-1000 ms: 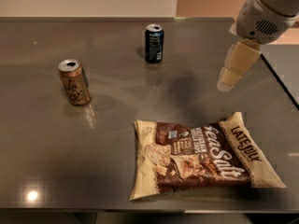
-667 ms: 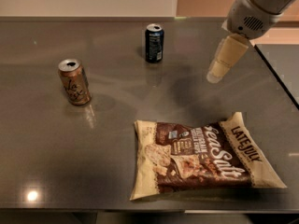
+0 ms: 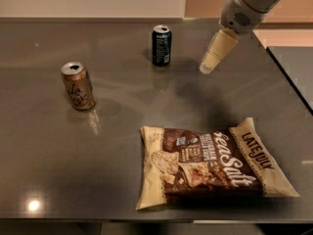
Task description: Knock pepsi can over
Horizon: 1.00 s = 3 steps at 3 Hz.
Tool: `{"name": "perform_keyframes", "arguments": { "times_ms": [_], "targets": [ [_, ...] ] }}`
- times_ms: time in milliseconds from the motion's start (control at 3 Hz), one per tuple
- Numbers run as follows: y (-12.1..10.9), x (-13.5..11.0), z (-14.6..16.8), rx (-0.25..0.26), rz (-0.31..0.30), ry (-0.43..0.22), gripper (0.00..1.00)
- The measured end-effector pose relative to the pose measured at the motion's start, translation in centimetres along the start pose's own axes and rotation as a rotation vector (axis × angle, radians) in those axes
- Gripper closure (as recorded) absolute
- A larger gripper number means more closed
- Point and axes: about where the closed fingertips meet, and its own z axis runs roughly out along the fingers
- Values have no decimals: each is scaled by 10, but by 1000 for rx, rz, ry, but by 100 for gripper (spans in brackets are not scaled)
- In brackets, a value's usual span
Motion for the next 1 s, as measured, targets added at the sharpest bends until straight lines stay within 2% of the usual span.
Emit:
{"name": "perform_keyframes", "arguments": {
  "times_ms": [1000],
  "targets": [
    [-46,-50,56,-17,50,-122,0]
  ]
}}
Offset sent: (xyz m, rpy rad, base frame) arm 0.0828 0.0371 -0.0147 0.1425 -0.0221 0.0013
